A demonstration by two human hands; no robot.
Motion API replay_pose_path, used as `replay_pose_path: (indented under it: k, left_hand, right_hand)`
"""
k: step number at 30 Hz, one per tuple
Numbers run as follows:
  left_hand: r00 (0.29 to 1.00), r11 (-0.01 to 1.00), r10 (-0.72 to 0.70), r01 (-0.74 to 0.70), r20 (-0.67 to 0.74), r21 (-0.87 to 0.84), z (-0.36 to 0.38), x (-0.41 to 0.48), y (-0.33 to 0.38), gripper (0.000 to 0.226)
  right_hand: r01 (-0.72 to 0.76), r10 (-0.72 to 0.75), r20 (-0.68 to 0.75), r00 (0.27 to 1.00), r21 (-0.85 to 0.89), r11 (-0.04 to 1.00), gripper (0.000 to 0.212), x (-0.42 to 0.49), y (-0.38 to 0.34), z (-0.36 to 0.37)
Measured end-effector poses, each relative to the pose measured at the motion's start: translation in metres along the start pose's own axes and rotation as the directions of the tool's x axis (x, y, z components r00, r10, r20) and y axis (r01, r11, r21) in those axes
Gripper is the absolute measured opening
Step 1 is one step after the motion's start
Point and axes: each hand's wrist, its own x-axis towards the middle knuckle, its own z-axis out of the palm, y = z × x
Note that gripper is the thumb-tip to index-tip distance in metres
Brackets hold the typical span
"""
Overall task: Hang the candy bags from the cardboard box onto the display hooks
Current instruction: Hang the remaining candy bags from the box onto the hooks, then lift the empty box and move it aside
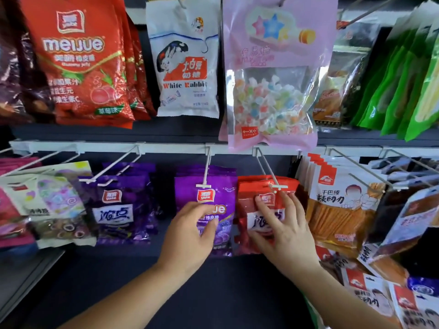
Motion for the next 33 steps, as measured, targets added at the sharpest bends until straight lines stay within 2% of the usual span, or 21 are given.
replay_pose_path:
  k: [4, 10, 12, 14, 19, 22, 24, 26, 30, 32, 33]
  left_hand:
    - [0.997, 0.998, -0.066, 0.066, 0.039, 0.002, -0.019, 0.001, -0.020, 0.033]
    - [0.986, 0.993, -0.104, 0.110, 0.133, -0.041, -0.026, -0.008, -0.025, 0.042]
    - [0.977, 0.989, -0.142, 0.148, 0.159, -0.027, -0.037, -0.020, -0.031, 0.042]
    - [0.970, 0.982, -0.181, 0.187, 0.164, -0.022, -0.052, -0.035, -0.037, 0.041]
    - [0.942, 0.946, -0.322, 0.324, 0.091, -0.012, -0.109, -0.090, -0.068, 0.044]
    - [0.899, 0.899, -0.439, 0.439, 0.009, 0.002, -0.148, -0.136, -0.098, 0.034]
    - [0.848, 0.848, -0.527, 0.529, -0.061, 0.028, -0.172, -0.171, -0.121, 0.028]
    - [0.772, 0.776, -0.625, 0.631, -0.113, 0.020, -0.194, -0.209, -0.140, 0.029]
    - [0.575, 0.591, -0.804, 0.803, -0.153, -0.084, -0.221, -0.278, -0.174, 0.042]
    - [0.469, 0.483, -0.869, 0.873, -0.157, -0.068, -0.226, -0.311, -0.188, 0.048]
    - [0.403, 0.416, -0.901, 0.907, -0.158, -0.061, -0.226, -0.329, -0.195, 0.051]
  right_hand:
    - [-0.029, 0.030, 0.011, 1.000, -0.016, 0.999, 0.082, 0.012, -0.005, 0.008]
    - [0.075, -0.066, -0.162, 0.984, 0.049, 0.996, 0.048, 0.005, -0.021, -0.008]
    - [0.123, -0.107, -0.164, 0.981, 0.090, 0.988, 0.031, -0.006, -0.039, -0.017]
    - [0.172, -0.157, -0.113, 0.981, 0.138, 0.975, 0.023, -0.013, -0.068, -0.024]
    - [0.271, -0.324, 0.143, 0.935, 0.302, 0.914, 0.042, -0.028, -0.177, -0.016]
    - [0.238, -0.404, 0.403, 0.821, 0.401, 0.884, 0.043, -0.041, -0.241, 0.016]
    - [0.192, -0.469, 0.552, 0.689, 0.486, 0.853, 0.038, -0.050, -0.282, 0.045]
    - [0.147, -0.528, 0.633, 0.565, 0.553, 0.820, 0.038, -0.065, -0.320, 0.072]
    - [0.048, -0.556, 0.739, 0.381, 0.584, 0.810, 0.032, -0.109, -0.376, 0.123]
    - [0.031, -0.564, 0.773, 0.289, 0.581, 0.813, 0.018, -0.134, -0.393, 0.145]
    - [0.015, -0.546, 0.798, 0.255, 0.561, 0.828, 0.027, -0.146, -0.399, 0.156]
